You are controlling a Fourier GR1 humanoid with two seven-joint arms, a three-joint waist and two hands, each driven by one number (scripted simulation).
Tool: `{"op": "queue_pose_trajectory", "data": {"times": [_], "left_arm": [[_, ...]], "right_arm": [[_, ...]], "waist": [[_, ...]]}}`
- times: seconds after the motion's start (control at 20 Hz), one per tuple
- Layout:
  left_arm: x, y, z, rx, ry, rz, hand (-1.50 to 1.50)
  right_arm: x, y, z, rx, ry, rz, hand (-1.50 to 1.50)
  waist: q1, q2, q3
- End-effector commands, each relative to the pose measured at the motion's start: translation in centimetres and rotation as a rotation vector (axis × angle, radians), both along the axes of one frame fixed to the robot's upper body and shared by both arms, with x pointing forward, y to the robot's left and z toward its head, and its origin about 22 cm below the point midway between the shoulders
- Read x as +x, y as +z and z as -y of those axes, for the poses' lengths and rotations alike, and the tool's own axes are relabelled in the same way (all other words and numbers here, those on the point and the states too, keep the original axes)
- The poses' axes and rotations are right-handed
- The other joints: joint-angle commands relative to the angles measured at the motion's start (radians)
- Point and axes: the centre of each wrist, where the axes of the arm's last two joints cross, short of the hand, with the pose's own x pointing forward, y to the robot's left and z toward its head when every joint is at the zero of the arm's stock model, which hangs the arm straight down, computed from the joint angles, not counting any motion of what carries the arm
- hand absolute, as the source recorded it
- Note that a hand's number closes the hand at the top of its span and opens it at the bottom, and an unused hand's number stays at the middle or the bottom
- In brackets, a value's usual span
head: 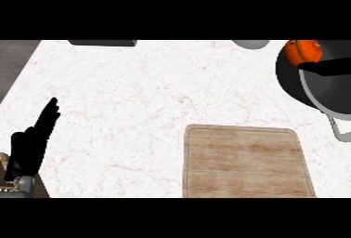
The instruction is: Pick the squash from the cutting board and place it in the pot
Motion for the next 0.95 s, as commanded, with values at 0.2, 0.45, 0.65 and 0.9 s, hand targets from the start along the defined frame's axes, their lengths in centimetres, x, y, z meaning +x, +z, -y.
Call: {"op": "queue_pose_trajectory", "data": {"times": [0.2, 0.45, 0.65, 0.9], "left_arm": [[-0.4, -0.6, -0.6, -0.008, 0.024, -0.012, 0.00], [-0.1, 0.4, -0.7, -0.013, 0.019, 0.004, 0.00], [-0.2, -0.1, -0.2, -0.006, 0.012, 0.006, 0.00], [-0.2, -0.2, 0.7, -0.018, -0.007, 0.016, 0.00]], "right_arm": [[-0.9, 1.0, 2.5, 0.318, 0.347, 0.002, -1.50], [-3.2, 0.2, 6.0, 0.326, 0.389, -0.110, -1.50], [-4.2, -0.7, 7.0, 0.372, 0.398, -0.126, -1.50], [-5.9, -0.5, 9.3, 0.393, 0.374, -0.145, -1.50]], "waist": [[-0.018, -0.002, 0.001], [-0.021, 0.001, 0.002], [-0.006, 0.010, 0.005], [0.000, 0.020, 0.009]]}}
